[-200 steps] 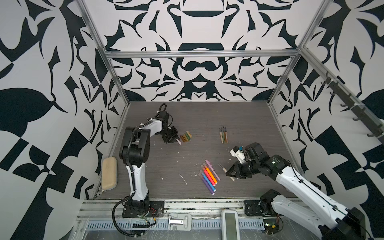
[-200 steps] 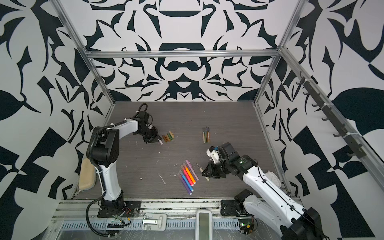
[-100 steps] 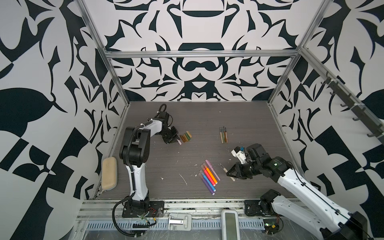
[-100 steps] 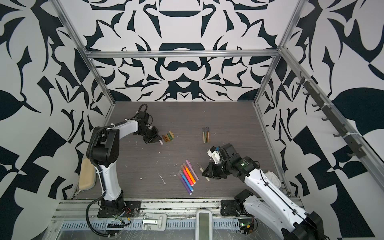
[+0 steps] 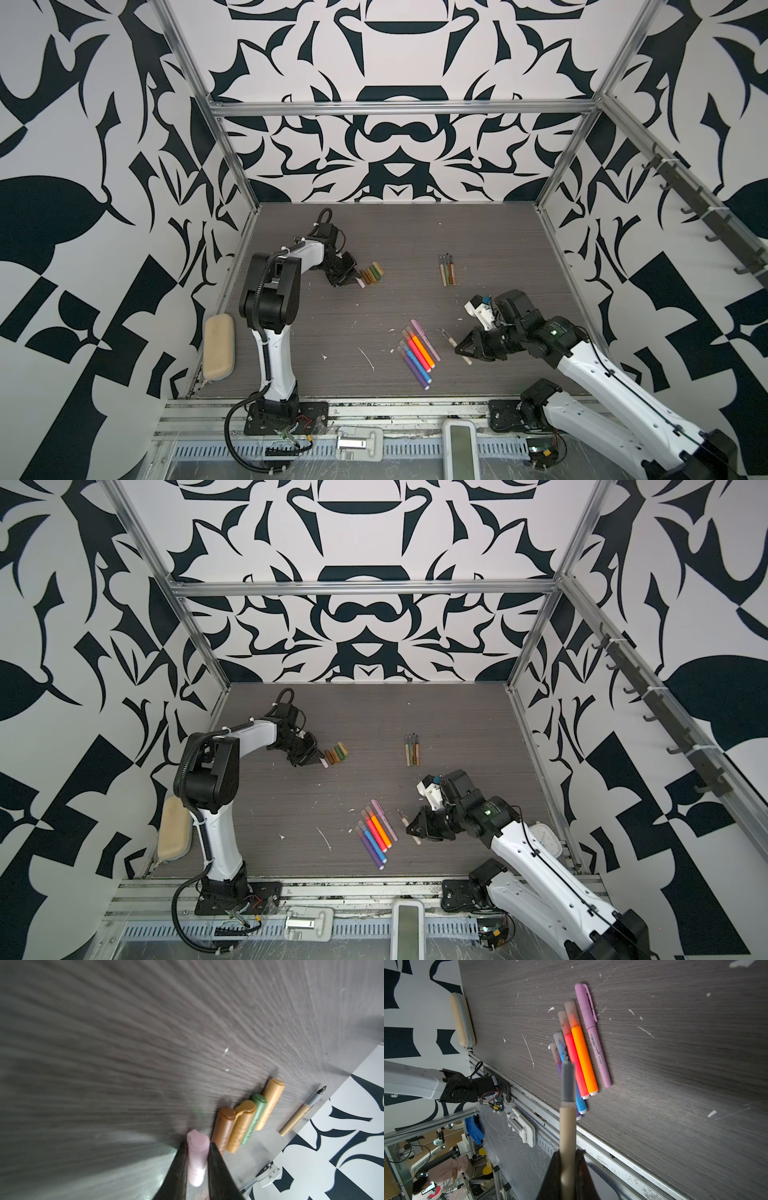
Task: Open the pen caps
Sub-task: 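Lower the pink cap beside the other caps and open the left gripper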
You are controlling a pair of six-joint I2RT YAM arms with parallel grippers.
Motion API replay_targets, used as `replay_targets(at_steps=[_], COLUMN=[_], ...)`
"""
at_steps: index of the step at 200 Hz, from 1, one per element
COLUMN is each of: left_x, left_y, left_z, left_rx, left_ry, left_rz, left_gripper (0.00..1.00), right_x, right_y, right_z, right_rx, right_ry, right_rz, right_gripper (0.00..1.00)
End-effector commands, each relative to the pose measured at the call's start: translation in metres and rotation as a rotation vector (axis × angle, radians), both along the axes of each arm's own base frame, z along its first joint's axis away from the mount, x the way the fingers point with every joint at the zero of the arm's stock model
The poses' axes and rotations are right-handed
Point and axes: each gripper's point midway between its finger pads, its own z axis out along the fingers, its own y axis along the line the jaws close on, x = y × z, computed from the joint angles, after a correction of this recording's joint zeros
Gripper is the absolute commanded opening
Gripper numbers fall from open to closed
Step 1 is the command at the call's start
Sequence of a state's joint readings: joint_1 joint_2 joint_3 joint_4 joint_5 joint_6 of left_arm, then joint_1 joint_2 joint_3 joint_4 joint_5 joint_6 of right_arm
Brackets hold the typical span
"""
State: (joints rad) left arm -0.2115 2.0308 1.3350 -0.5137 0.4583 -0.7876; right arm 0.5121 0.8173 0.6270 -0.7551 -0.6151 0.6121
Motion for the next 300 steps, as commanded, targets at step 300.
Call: replay_targets(at_steps=[300], left_x=[-0.009], left_y=[0.001], left_z=[0.002], left_rx=[0.034], left_ry=[0.011], left_rz=[0.008], left_gripper=[0.32], right_x=[0.004], right_y=[0.005], right_z=[-0.002], right_rx=[-0.005], right_ry=[0.006], right_rz=[0.041], right_gripper=[0.00])
